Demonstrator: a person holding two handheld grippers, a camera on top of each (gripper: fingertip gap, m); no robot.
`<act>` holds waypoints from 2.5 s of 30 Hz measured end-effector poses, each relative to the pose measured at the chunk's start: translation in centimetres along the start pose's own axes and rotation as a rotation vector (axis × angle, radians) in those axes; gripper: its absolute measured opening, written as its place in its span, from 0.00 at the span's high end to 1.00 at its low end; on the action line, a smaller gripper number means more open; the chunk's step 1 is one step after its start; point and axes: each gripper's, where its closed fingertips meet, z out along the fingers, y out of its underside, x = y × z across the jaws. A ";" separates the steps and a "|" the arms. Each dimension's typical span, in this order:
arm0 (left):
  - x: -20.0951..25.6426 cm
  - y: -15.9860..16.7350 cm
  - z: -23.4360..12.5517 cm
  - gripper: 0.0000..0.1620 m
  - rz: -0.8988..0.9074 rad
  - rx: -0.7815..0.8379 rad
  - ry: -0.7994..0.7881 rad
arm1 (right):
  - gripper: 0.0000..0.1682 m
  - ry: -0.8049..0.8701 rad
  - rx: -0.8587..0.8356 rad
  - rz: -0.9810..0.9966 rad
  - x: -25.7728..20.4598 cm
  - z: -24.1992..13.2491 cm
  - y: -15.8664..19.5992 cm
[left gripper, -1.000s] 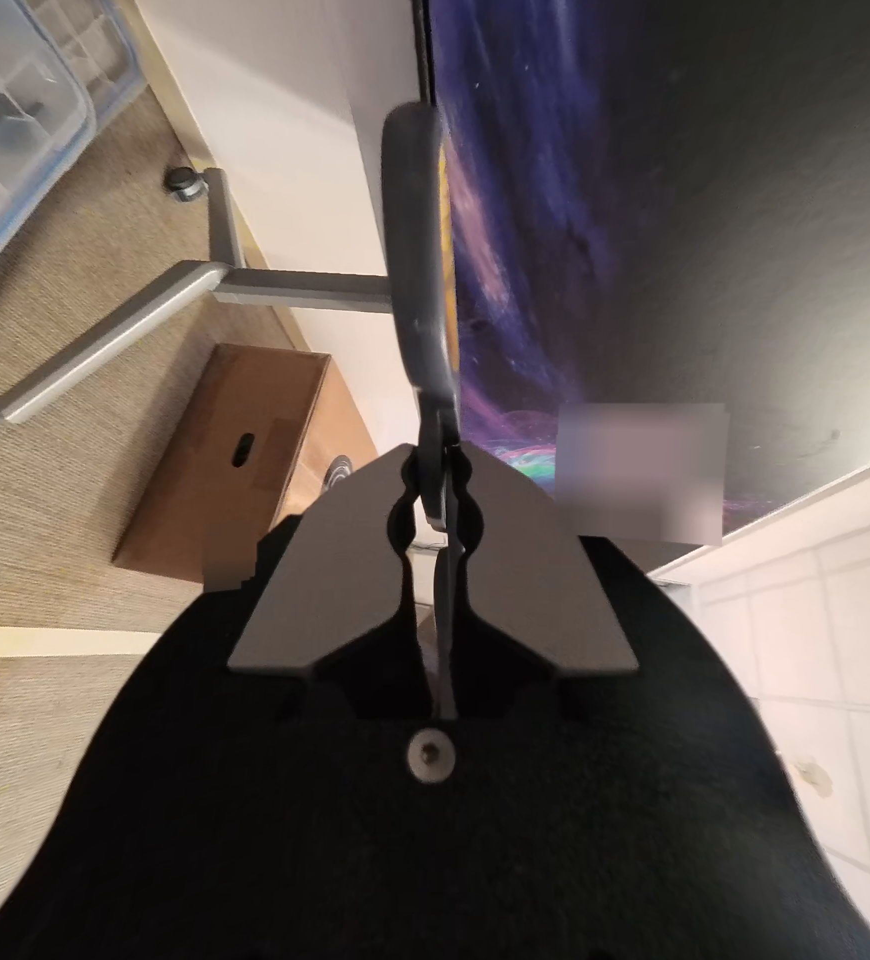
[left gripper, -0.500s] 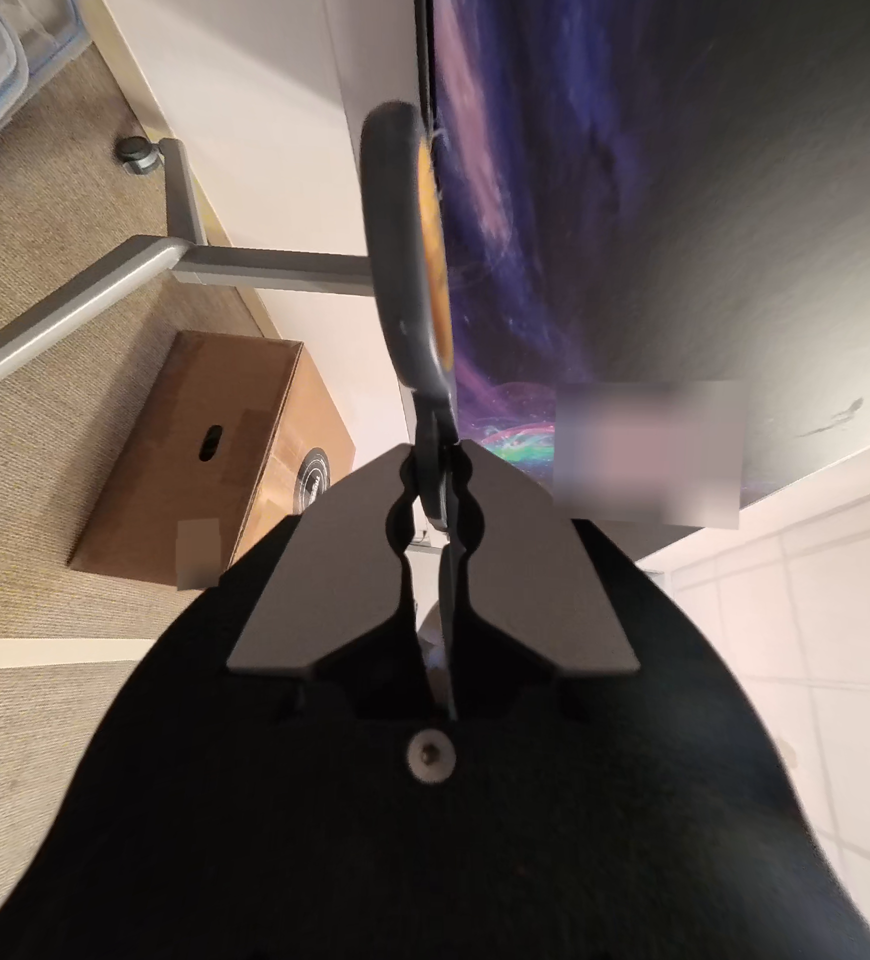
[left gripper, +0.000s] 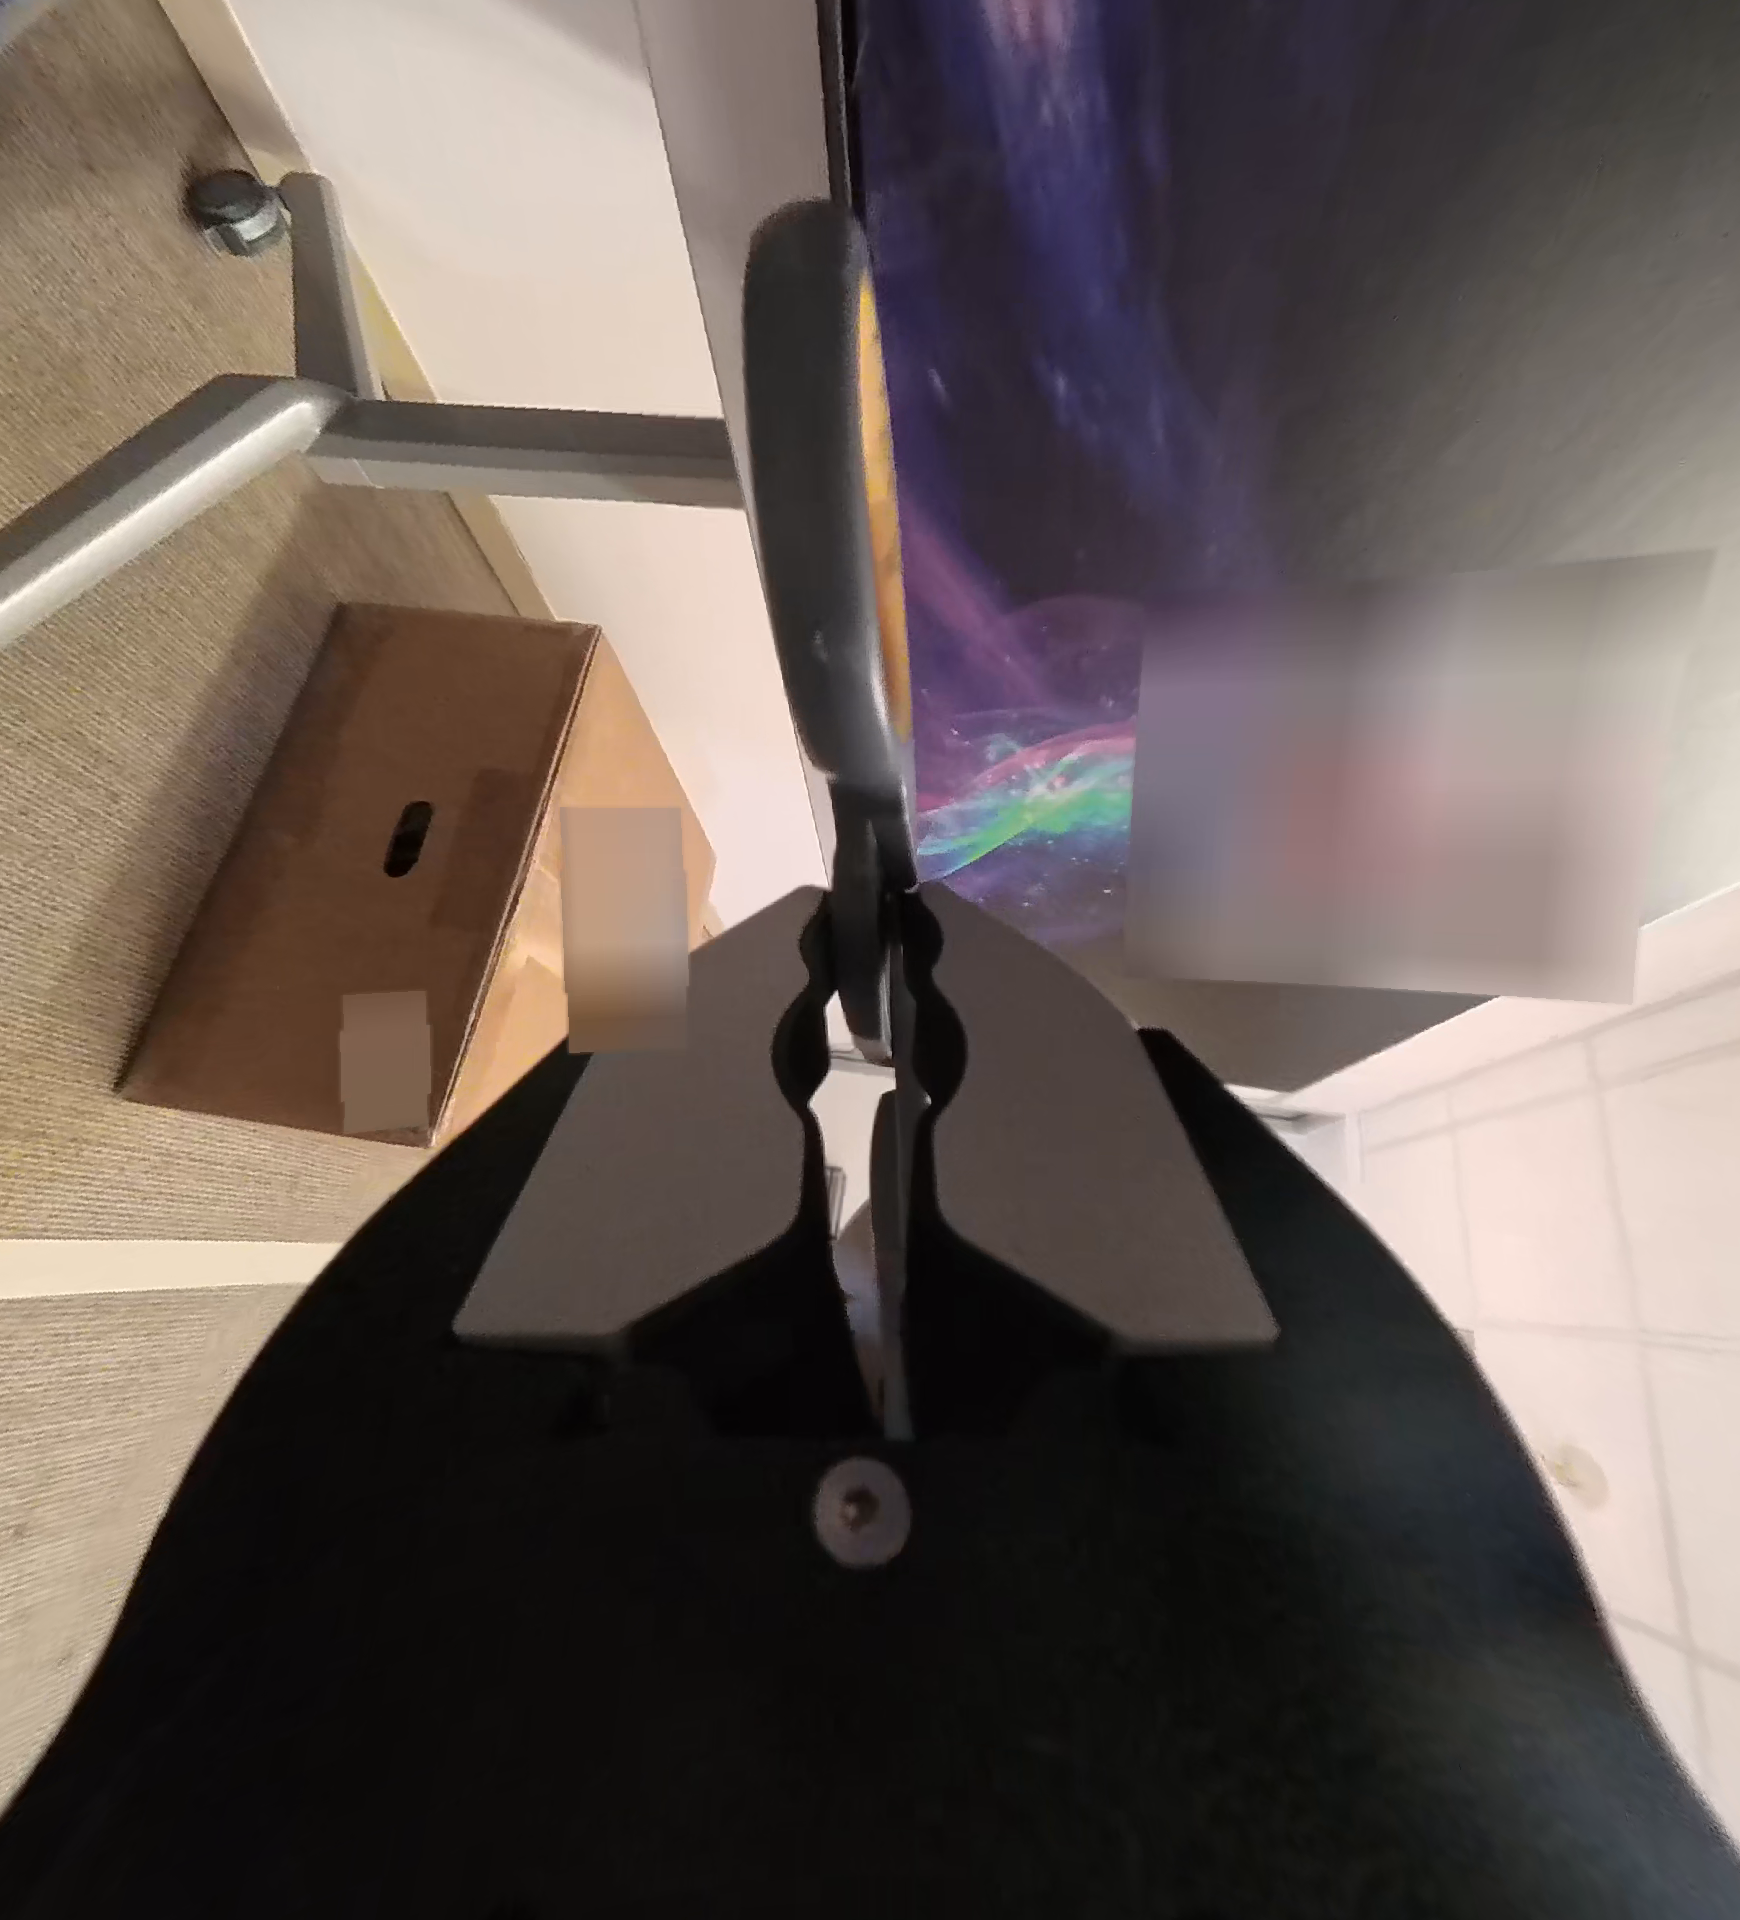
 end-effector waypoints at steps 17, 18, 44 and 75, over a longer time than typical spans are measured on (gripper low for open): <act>-0.4 -2.9 -2.7 0.94 0.014 0.064 -0.017 | 1.00 -0.064 -0.066 0.093 -1.0 1.9 3.0; -0.4 -3.4 -2.7 0.94 0.017 0.065 -0.015 | 1.00 -0.067 -0.063 0.097 -1.1 2.4 3.2; -0.2 -3.9 -2.3 0.93 -0.012 0.022 0.028 | 1.00 -0.040 -0.056 -0.025 -1.7 3.2 2.9; 0.1 -0.8 -0.2 0.94 -0.046 -0.003 0.058 | 1.00 -0.033 -0.032 -0.017 -0.6 0.7 0.5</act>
